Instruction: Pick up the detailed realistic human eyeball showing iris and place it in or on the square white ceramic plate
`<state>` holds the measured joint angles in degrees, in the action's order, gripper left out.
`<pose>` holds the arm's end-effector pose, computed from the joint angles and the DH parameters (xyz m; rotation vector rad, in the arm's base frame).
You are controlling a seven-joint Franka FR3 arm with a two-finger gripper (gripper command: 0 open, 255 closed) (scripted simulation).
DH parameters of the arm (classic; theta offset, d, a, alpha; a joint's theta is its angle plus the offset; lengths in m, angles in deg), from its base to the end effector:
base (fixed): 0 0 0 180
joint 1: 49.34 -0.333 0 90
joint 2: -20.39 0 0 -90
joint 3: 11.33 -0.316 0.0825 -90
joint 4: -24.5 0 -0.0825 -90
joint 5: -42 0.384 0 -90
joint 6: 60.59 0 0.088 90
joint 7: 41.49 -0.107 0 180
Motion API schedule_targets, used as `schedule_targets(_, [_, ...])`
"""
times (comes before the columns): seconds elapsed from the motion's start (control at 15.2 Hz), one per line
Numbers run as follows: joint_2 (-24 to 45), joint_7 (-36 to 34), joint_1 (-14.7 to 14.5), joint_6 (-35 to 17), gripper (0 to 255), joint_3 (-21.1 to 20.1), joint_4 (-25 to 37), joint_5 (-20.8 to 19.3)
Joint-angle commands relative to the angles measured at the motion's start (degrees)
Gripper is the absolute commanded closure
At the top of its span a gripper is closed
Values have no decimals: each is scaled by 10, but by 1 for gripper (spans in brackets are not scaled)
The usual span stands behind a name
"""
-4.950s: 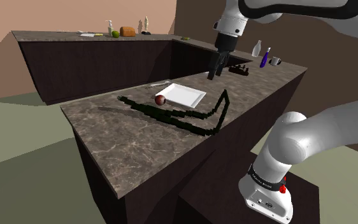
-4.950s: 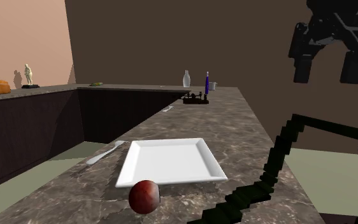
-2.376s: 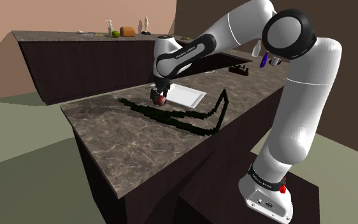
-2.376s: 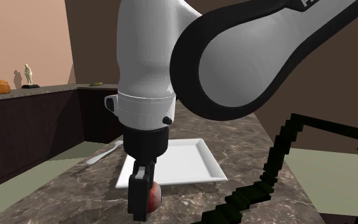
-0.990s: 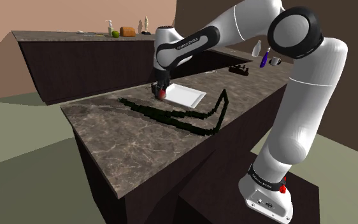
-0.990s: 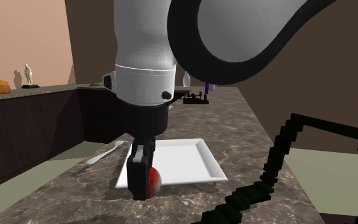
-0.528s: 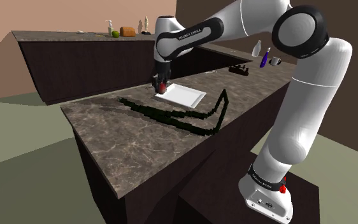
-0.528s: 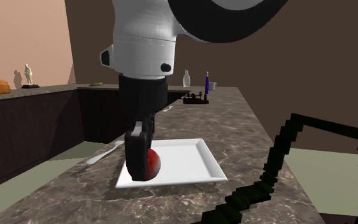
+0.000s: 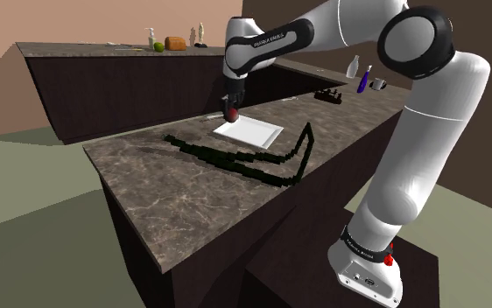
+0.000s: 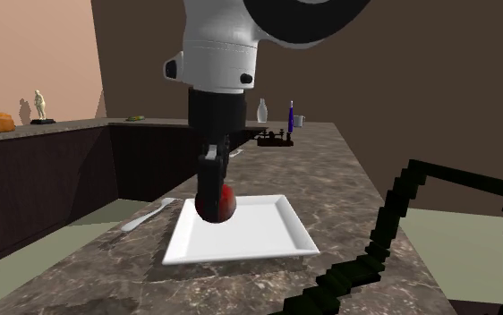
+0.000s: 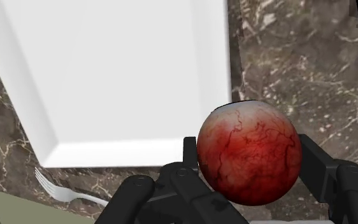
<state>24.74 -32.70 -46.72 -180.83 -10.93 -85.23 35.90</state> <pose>0.5885 -0.0361 0.4638 3.0238 0.2264 0.1473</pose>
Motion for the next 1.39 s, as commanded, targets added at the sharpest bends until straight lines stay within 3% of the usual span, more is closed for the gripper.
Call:
schedule_targets(0.0, [0,30,15,-5,255,13,-2,4])
schedule_targets(0.53, [19,151,77,-9,255,62,22,27])
schedule_targets(1.32, [50,148,78,-95,255,62,-33,28])
